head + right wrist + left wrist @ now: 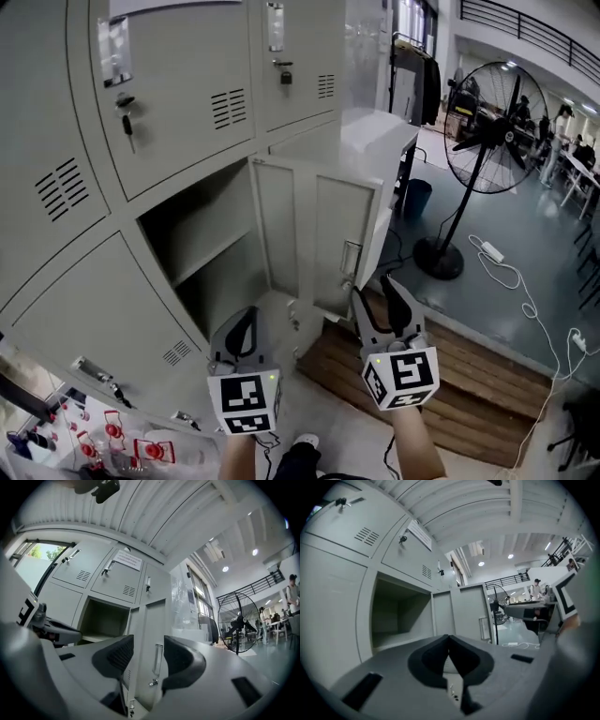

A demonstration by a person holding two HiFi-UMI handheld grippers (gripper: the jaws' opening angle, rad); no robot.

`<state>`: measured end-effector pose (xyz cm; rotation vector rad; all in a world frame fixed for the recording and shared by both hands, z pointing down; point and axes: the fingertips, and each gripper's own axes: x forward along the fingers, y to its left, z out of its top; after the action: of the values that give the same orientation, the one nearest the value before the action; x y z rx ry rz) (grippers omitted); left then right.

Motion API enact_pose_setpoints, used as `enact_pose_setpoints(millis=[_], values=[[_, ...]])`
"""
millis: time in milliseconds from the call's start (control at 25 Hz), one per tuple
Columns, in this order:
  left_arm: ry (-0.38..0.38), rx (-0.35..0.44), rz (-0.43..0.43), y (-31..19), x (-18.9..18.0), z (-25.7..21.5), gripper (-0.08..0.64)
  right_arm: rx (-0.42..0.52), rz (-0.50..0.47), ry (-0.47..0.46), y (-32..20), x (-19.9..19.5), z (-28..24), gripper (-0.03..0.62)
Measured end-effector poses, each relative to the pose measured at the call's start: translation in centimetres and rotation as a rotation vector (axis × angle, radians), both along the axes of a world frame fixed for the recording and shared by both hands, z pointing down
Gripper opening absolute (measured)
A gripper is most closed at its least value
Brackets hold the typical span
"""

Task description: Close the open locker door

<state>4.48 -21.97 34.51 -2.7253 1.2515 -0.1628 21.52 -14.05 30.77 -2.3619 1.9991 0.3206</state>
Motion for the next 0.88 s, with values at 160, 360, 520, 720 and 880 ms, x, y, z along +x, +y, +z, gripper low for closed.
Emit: enact_pose_setpoints(millis=[160,360,520,720,880], values=[[-0.008,0.005,0.076,-2.3,3.1,0.1,0.003,-0.015,0.033,-0.015,-1.8,1.8,1.4,0.195],[-0.018,0.006,0.145,-4.8,5.7,0.3,0.003,-0.028,0.054,-0.062,-4.2,3.9,2.6,0.195],[-0.027,-0.003,0.185,-6.6,7.0,1.1,0.003,-0.044,0.050,-0.085,-6.1,4.8,3.7,0.195],[-0.041,-0.014,0.218,-7.9,7.8,1.9,0.003,-0.061,0.067,-0.119,-7.4,6.2,5.3,0.195],[-0.050,-0.025,0.234,-8.5,8.1,2.6,0.003,-0.073,0.041,-0.125,-8.4,6.4,6.0,0.195]])
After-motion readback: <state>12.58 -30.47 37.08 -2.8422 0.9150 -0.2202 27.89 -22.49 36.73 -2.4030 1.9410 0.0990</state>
